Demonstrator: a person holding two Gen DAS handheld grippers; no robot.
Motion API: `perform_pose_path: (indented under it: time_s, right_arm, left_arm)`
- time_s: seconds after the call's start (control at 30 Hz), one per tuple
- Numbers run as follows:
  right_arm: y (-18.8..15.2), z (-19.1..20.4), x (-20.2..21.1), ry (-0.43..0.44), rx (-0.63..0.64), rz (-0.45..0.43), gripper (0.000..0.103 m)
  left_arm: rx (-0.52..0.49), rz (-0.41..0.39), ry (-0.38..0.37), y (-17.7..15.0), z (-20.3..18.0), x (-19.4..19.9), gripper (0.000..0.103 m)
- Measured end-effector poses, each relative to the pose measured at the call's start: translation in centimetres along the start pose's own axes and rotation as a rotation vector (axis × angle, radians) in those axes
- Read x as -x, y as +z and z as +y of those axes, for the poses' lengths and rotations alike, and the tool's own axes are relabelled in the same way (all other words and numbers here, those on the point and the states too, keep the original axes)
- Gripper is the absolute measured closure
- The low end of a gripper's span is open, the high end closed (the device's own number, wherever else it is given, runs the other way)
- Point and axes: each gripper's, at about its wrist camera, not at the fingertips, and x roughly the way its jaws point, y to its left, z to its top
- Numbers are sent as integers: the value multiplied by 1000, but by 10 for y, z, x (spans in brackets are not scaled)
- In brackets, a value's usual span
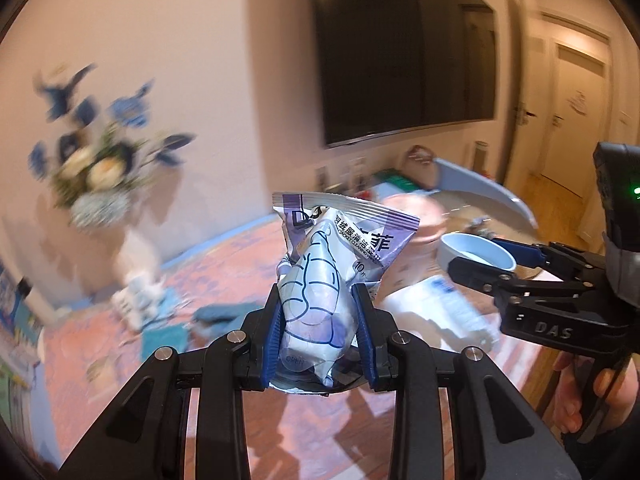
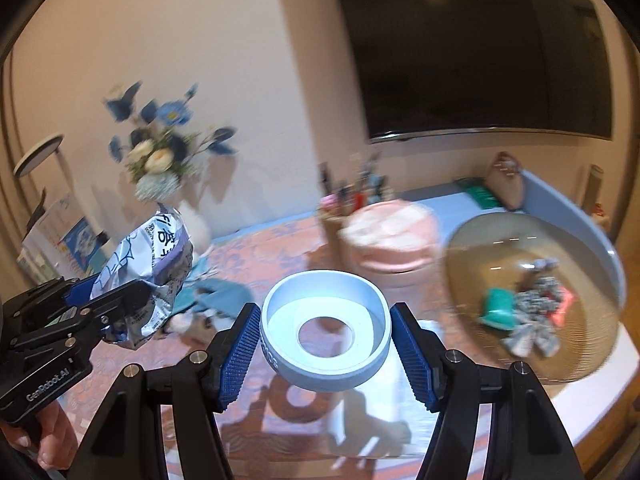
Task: Organize books
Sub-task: 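Carry the packet and blue ring to the glass bowl and release both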
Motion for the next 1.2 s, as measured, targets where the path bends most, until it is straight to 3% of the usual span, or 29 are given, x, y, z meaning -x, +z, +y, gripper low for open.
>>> perform_pose_path:
  time_s: [0.17, 0.33, 0.5, 0.6, 0.7, 0.8, 0.87, 0.9, 1.07, 1.2]
  right_arm:
    - [6, -54, 20, -151, -69, -40, 38]
    - [9, -133, 27, -302, -221, -43, 38]
    - [8, -195, 13, -351, -338, -6, 38]
    - [10, -213, 1, -348, -370, 5, 37]
    - [11, -220, -13, -336, -373, 27, 36]
    - [10, -224, -28, -334, -365, 66, 35]
    - [6, -224, -33, -350, -356, 94, 34]
    - [4, -224, -33, -351, -354, 98, 34]
    - [-2, -208, -15, -375, -319, 76, 34]
    - [3, -173, 8, -447, -230, 28, 33]
  left_arm:
    - [-63, -6, -127, 33, -51, -31, 74]
    - [-105, 50, -260, 60, -105, -85, 74]
    - [-123, 122, -307, 70, -148, -140, 74]
    - [-120, 155, -320, 72, -162, -167, 73]
    - [-116, 175, -313, 73, -171, -187, 64]
    - [-117, 176, -323, 74, -172, -186, 56]
    - [-113, 171, -348, 74, -168, -179, 41]
    - [-105, 149, -347, 74, -164, -170, 27]
    - [-80, 92, -370, 78, -147, -138, 24]
    - [-70, 27, -358, 75, -127, -98, 24]
